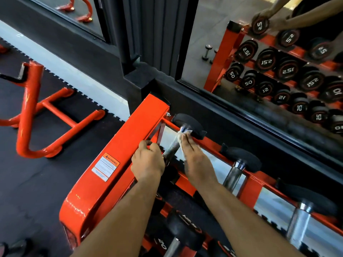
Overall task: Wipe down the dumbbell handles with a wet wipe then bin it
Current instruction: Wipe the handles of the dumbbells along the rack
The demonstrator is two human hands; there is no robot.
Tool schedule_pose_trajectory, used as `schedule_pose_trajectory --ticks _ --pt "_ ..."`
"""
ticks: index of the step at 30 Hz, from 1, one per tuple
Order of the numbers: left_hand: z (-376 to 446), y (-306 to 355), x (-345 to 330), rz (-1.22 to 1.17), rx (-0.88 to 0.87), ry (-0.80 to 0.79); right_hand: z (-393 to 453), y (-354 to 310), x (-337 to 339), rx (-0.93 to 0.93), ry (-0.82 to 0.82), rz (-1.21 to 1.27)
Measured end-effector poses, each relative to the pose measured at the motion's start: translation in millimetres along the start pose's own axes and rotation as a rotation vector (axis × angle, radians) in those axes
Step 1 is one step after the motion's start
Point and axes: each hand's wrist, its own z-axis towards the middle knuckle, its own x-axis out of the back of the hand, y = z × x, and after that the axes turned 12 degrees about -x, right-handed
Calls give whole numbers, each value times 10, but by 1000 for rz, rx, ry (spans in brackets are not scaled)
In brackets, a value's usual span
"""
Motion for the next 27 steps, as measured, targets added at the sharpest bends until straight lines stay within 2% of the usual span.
schedule_pose_trajectory --ticks 3,5,7,9,13,15,19,22,24,27 --pt "5 -1 -14 3 -6 4 80 -181 19 -499 33 676" --pt "20 -5 -10 6 -11 -6 198 -331 -25 -820 -9 1215" --pt "31 -18 -12 12 -8 -7 316 -369 -38 -966 -84 1552" --pt "35 -19 -20 23 -9 2 423 -349 -42 -984 -170 1742" --pt "38 -25 -12 25 -11 3 618 -357 -37 -941 -369 1768" --pt "38 -34 -9 21 -12 -2 650 -342 -58 -957 -364 1735" --pt "38 -38 -17 0 -12 0 586 -236 -42 -1045 -231 1672" --pt "20 -12 -17 4 -22 -2 652 -255 9 -1022 -329 1605" --pt "10 -12 -15 2 -22 2 740 -306 1 -993 -419 1649" --pt "18 -35 -22 5 -26 -1 744 -283 -110 -944 -441 1709"
